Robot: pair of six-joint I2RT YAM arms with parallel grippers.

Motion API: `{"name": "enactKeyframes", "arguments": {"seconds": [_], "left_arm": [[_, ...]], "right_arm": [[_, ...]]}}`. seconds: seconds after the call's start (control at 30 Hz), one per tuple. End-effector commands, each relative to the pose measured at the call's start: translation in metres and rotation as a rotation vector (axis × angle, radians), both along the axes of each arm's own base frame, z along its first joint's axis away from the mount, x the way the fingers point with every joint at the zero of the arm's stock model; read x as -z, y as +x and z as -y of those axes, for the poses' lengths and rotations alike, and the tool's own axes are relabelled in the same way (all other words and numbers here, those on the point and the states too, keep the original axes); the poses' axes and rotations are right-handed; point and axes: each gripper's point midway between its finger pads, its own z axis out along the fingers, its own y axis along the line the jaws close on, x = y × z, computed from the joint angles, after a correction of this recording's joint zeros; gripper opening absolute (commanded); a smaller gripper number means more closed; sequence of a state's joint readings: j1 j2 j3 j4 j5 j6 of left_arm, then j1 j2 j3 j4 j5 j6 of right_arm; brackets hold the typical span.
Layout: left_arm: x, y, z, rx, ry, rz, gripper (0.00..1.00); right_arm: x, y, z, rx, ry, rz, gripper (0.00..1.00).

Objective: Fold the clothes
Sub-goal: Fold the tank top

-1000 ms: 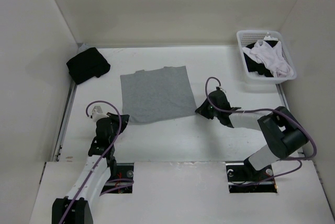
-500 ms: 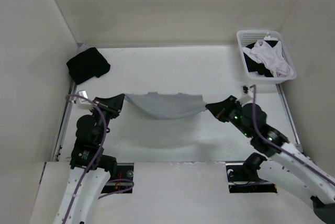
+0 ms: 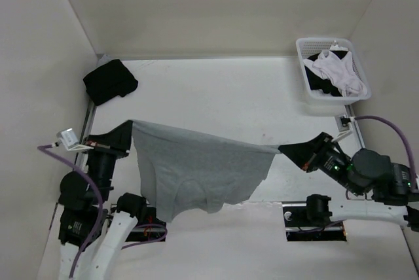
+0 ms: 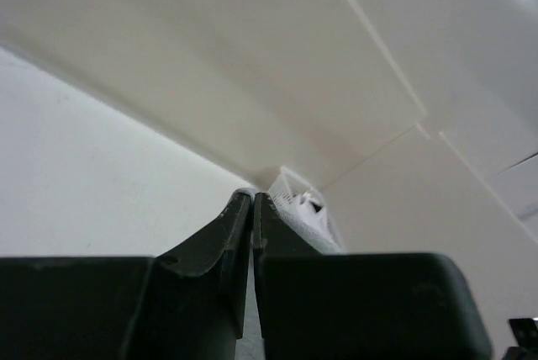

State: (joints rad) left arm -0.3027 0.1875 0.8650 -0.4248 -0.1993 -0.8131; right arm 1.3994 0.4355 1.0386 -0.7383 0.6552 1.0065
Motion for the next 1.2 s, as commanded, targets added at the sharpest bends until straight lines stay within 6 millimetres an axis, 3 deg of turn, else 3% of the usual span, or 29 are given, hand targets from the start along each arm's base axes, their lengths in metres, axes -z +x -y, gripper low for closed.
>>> {"name": "enactKeyframes", "arguments": {"seconds": [0.0,0.13,0.2,0.23,0.37,0.53,0.67,0.73,0.83,0.97,1.07,1.17], "left_arm": [[0.074,0.033,0.003,-0.039,0.065,-0.210,0.00],[0.143,0.076,0.017,-0.037,0.090,-0.372,0.00],[0.163,0.097,0.022,-0.046,0.084,-0.409,0.00],[0.175,0.114,0.022,-0.064,0.088,-0.432,0.00],[0.203,0.177,0.025,-0.104,0.054,-0.480,0.00],[0.212,0.266,0.041,-0.057,-0.013,-0.519,0.00],[0.196,0.302,0.036,-0.059,-0.063,-0.491,0.00],[0.185,0.301,0.039,-0.047,-0.067,-0.467,0.00],[0.184,0.278,0.040,-0.043,-0.061,-0.456,0.01],[0.209,0.236,0.040,-0.035,-0.049,-0.487,0.02],[0.233,0.210,0.031,-0.042,-0.043,-0.524,0.03],[0.253,0.187,0.021,-0.050,-0.038,-0.554,0.03]], "right_arm": [[0.034,0.026,0.001,0.152,-0.192,0.004,0.00],[0.078,0.078,-0.020,0.196,-0.309,-0.021,0.00],[0.106,0.113,-0.024,0.192,-0.305,-0.062,0.00],[0.125,0.141,-0.021,0.200,-0.288,-0.104,0.00],[0.166,0.216,-0.012,0.251,-0.260,-0.177,0.00],[0.187,0.304,-0.018,0.267,-0.255,-0.238,0.00],[0.180,0.349,-0.021,0.265,-0.227,-0.242,0.00],[0.172,0.352,-0.024,0.254,-0.219,-0.233,0.00],[0.170,0.341,-0.020,0.257,-0.229,-0.223,0.01],[0.189,0.307,-0.018,0.249,-0.244,-0.241,0.02],[0.213,0.280,-0.017,0.236,-0.256,-0.272,0.02],[0.225,0.256,-0.015,0.236,-0.252,-0.278,0.02]]}}
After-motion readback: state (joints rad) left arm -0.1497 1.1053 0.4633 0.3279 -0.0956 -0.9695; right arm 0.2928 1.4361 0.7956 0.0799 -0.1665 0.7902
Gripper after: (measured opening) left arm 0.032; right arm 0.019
